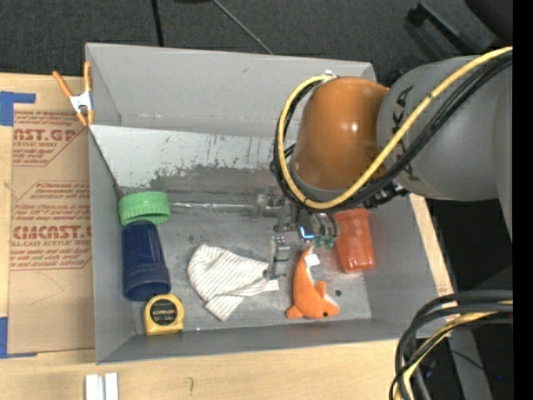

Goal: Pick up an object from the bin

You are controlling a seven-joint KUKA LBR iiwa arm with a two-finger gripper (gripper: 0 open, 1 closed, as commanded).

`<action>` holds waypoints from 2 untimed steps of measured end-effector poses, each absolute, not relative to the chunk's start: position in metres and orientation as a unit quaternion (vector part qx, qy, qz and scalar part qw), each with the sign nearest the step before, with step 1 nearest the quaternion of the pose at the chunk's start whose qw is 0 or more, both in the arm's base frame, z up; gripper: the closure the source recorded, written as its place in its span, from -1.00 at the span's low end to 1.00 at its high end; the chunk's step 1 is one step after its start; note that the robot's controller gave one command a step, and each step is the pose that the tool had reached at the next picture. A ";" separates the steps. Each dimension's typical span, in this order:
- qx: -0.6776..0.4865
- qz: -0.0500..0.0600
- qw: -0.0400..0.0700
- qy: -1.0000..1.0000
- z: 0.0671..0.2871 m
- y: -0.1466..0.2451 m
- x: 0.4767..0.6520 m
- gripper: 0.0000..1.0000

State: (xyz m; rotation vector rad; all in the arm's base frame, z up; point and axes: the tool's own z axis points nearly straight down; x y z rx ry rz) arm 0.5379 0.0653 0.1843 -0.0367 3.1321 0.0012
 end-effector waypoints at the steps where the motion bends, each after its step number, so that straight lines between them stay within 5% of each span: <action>1: -0.001 0.001 0.000 1.000 0.116 0.076 0.506 -1.00; 2: -0.056 0.000 0.000 0.998 0.095 0.077 0.510 -1.00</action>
Offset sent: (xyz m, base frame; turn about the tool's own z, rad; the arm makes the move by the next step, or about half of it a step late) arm -0.0233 0.0111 -0.0993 -0.1245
